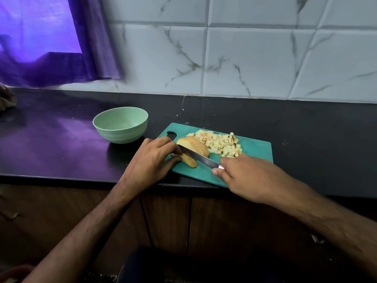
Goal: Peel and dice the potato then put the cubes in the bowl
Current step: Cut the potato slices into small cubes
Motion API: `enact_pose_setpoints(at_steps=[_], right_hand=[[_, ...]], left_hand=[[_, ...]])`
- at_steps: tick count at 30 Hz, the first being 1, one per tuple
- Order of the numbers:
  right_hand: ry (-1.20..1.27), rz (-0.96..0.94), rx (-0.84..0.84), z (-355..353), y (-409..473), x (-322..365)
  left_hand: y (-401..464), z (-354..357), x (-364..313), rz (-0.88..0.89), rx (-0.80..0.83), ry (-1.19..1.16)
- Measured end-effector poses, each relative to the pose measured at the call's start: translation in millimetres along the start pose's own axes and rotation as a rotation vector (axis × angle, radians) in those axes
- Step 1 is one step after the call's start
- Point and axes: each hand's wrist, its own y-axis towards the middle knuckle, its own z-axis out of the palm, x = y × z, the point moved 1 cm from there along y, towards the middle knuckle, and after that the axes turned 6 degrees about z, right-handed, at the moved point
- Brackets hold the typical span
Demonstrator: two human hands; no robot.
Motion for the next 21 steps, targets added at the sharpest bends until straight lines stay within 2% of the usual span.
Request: enact_pose_setpoints(at_steps=[6, 8, 15, 21], right_hand=[[-0.081, -0.020, -0.032, -2, -5, 4], [-0.105, -0.023, -0.039, -4, -6, 4], [-0.169, -0.046, -0.043, -8, -5, 2], [-0.203, -0.060, -0.046, -9, -4, 1]], left_hand=[[2, -1, -2, 0.019, -0.036, 0.059], [6, -2, 1, 0.011, -0.022, -0.003], [39, -13, 28, 0.121, 0.284, -0.241], [53, -17, 32, 0.138, 0.339, -0.299]])
